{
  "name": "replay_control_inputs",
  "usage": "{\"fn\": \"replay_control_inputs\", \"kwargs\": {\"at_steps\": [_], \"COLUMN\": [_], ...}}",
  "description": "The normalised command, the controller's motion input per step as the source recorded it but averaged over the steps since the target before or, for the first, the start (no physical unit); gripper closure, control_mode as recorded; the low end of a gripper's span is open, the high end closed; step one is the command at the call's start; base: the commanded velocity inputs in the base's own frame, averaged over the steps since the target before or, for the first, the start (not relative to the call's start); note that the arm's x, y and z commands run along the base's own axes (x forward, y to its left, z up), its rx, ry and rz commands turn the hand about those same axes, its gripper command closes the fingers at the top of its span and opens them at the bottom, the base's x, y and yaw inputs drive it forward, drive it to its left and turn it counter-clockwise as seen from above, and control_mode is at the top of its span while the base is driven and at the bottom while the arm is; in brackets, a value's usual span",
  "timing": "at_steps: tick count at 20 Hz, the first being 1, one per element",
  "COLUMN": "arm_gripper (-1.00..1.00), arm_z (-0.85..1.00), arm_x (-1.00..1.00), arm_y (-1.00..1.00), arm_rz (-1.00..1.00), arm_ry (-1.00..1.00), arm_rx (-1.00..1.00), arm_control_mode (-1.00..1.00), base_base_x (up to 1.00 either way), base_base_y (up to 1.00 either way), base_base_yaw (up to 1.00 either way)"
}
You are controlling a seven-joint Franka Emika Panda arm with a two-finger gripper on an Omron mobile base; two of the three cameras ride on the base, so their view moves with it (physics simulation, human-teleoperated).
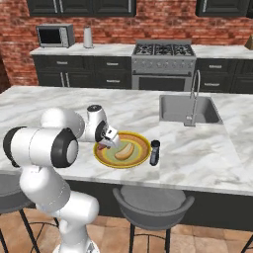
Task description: Move the hot dog bun to the plate on the dining table and place the condiment next to that plate. Then navigate to the fridge and take the sausage and place it on the plate as well.
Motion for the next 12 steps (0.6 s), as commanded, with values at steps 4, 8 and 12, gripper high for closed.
{"fn": "replay_control_inputs", "kwargs": {"at_steps": [4,8,12], "arm_gripper": [1.00,1.00,-1.00], "arm_z": [-0.38,-0.30,-0.15], "arm_x": [0.46,0.39,0.09], "arm_y": [-0.29,-0.05,0.00], "arm_rz": [0.00,0.00,0.00], "arm_ry": [0.00,0.00,0.00], "arm_rx": [0.00,0.00,0.00], "arm_control_mode": [-1.00,-1.00,-1.00], "base_base_x": [0.00,0.00,0.00], "base_base_y": [0.00,0.00,0.00], "base_base_yaw": [0.00,0.00,0.00]}}
